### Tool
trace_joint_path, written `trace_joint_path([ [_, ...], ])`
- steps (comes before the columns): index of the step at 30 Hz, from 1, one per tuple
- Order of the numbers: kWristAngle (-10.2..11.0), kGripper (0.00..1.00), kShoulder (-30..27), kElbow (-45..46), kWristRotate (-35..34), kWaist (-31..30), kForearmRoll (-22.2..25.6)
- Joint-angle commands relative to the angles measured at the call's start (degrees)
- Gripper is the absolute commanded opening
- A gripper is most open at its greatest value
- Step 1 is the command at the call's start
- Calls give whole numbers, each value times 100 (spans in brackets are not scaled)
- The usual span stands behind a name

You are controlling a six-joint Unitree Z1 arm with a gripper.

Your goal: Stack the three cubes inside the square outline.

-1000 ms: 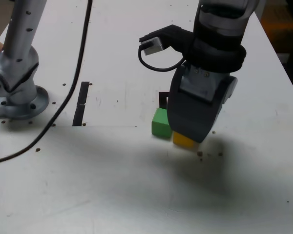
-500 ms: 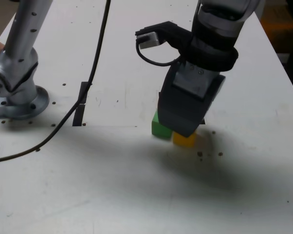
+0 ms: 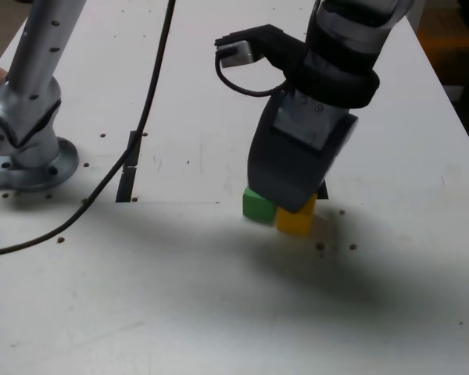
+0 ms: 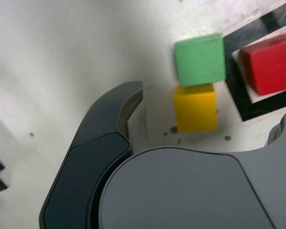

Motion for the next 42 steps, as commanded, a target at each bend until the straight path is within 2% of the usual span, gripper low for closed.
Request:
trace_joint_path([
  [1,-63,100,59,-67,37,14,-52],
  [5,-274,100,158,-195,178,15,-116],
  [17,-434,100,263,-117,453,85,-276],
  [23,-564,100,273,309,632,96,-748],
  [31,-568,100,241,636,739,151,-1139],
  [42,-518,99,213,853,844,322,-1247],
])
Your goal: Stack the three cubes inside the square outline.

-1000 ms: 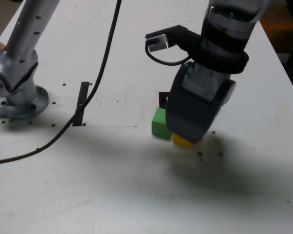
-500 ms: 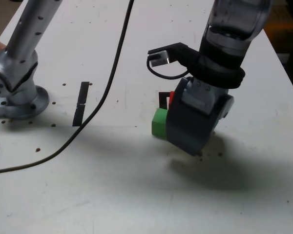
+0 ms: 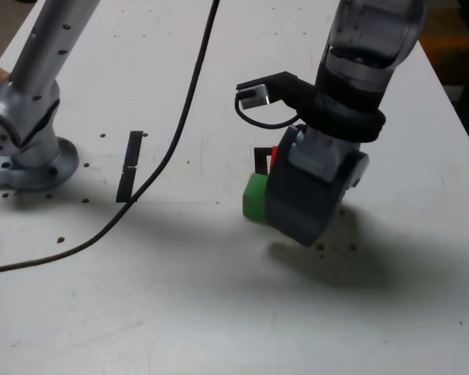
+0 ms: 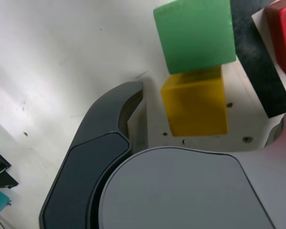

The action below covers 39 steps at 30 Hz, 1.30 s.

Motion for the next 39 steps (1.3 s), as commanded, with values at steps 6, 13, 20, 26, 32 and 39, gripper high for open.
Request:
trace_joint_path([
  [6,-9,97,-68,51,55,68,7],
  [13,-11,91,-74,101,86,90,3],
  [20,-17,80,-66,124,111,92,39],
  [26,-47,61,-75,157,121,92,37],
  [32,-24,40,-71,157,131,92,-56],
  [39,99,22,-67,151,139,92,-181],
])
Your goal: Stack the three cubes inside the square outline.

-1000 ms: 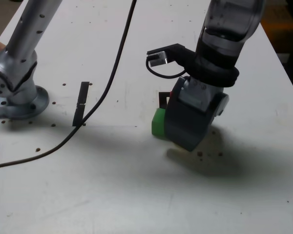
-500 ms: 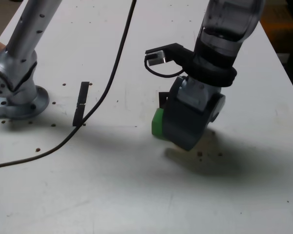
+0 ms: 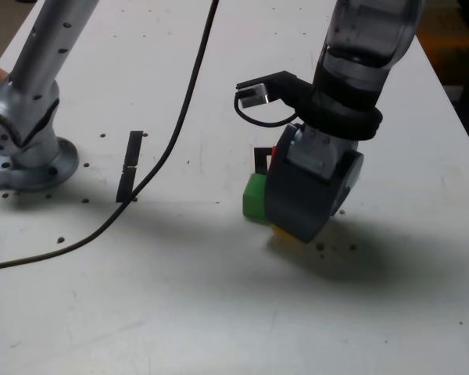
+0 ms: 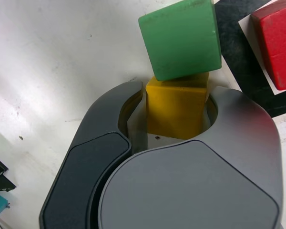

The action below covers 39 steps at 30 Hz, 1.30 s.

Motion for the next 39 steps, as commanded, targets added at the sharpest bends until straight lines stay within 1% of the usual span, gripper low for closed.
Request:
trace_joint_path([
  [1,30,21,-38,3,8,10,-29],
  [7,39,18,-49,-17,9,-1,-63],
  [13,-42,18,-103,-59,-28,-76,0],
  [18,-153,18,-227,-116,-116,-227,148],
  [24,-194,18,-411,-228,-133,-416,282],
  [26,-198,18,-478,-316,-95,-460,401],
  [28,-186,18,-560,-473,74,-482,645],
  [30,-103,18,-662,-631,349,-475,981],
  [32,48,18,-770,-717,681,-444,1298],
  [39,402,18,-1017,-709,1614,-366,1808],
])
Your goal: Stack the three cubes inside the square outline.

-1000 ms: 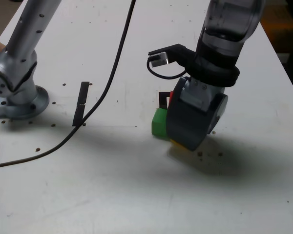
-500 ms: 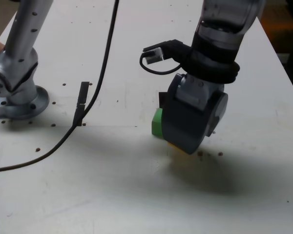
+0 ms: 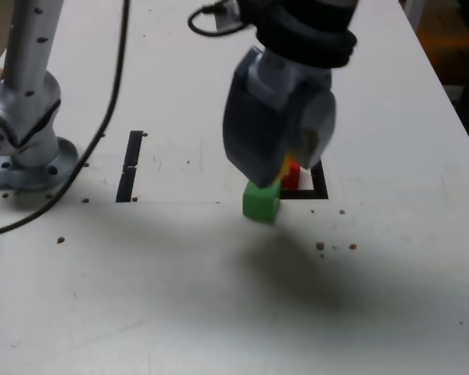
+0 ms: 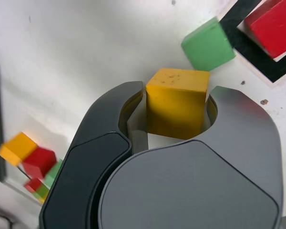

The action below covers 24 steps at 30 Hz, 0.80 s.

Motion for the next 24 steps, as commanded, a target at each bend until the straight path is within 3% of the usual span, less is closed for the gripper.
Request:
trace_joint_path([
  [1,77,19,-130,9,279,25,139],
  [14,257,19,-196,-87,1965,249,531],
  [24,686,20,132,-332,3054,479,562],
])
